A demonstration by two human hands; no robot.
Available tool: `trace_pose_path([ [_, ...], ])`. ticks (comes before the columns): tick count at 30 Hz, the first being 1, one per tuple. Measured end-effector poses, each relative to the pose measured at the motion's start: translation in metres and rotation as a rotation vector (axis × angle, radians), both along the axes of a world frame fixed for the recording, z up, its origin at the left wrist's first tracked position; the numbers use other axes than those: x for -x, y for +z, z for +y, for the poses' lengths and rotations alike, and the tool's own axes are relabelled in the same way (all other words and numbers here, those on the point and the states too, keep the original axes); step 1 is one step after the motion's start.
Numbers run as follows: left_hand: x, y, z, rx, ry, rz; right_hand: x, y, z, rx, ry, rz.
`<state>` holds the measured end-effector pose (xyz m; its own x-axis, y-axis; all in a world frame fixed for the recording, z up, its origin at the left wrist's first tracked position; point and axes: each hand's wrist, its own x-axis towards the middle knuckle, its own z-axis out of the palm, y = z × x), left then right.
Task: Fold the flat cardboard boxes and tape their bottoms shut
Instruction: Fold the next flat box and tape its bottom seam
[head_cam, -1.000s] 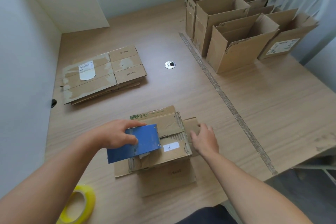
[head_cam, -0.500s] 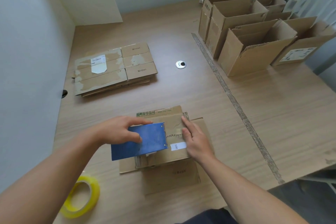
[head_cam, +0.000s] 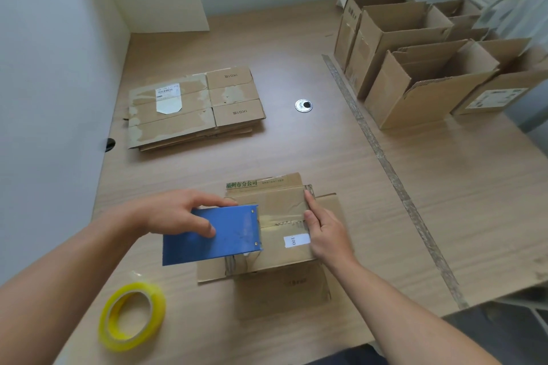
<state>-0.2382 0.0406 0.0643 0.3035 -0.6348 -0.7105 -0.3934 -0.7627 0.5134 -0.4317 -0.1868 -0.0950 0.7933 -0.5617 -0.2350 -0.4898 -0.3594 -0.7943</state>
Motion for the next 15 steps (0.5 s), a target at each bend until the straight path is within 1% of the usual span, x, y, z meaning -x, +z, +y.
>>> trace_pose_path([
  [4, -0.007, 0.002, 0.013, 0.010, 0.022, 0.013, 0.001, 0.001, -0.003, -0.010, 0.016, -0.002],
  [9, -0.020, 0.009, 0.037, -0.023, 0.054, 0.021, 0.000, 0.002, 0.001, 0.008, -0.036, 0.020],
  [12, -0.029, 0.012, 0.056, -0.048, 0.075, 0.008, 0.000, 0.003, 0.000, 0.029, 0.009, 0.049],
  [15, -0.031, 0.010, 0.065, -0.062, 0.087, 0.022, 0.002, 0.002, 0.000, 0.009, 0.015, 0.034],
])
